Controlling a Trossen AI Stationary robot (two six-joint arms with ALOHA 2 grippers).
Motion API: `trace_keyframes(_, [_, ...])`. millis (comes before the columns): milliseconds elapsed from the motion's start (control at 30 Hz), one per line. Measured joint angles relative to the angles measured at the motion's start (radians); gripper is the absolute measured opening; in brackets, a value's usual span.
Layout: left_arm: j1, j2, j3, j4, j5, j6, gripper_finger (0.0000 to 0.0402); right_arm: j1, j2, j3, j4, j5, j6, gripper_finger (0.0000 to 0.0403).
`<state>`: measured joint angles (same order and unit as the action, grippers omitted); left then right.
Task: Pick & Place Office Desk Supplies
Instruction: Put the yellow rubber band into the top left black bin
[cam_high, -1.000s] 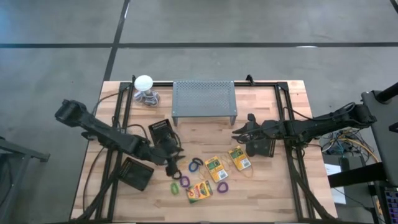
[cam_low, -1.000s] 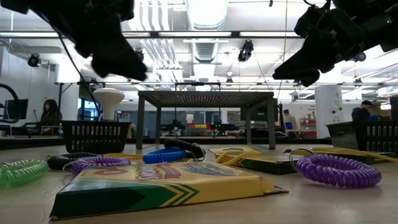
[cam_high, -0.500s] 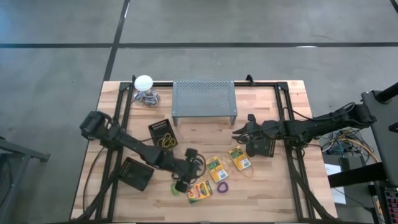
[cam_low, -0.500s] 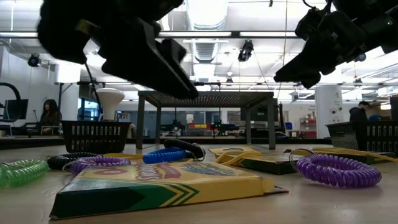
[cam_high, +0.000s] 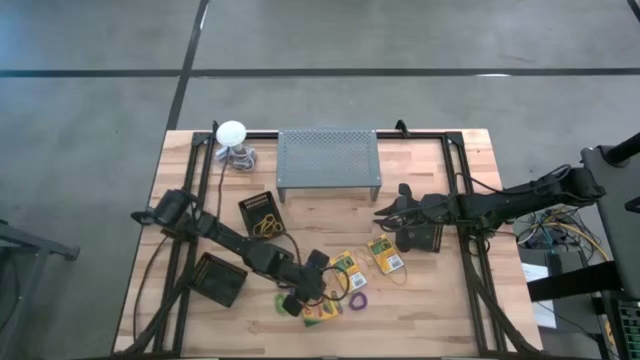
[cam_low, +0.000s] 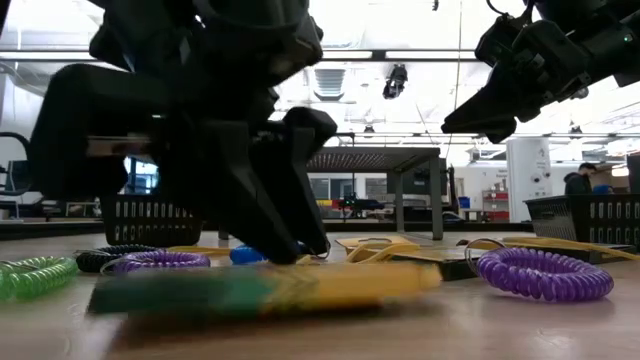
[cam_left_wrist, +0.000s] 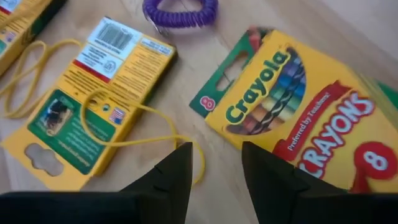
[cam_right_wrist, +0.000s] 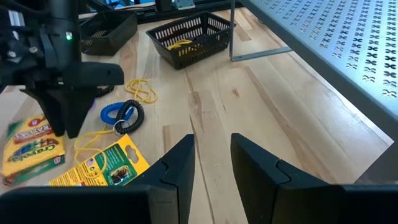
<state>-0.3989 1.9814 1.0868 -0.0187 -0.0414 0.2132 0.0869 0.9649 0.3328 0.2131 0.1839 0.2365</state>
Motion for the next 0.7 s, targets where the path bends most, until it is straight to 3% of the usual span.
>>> trace_keyframes(700, [0.05, 0.02, -0.004, -0.013, -0.022, -0.015, 0.0147, 0.0, 0.0, -0.005, -0.038, -0.002, 0.052, 0.01])
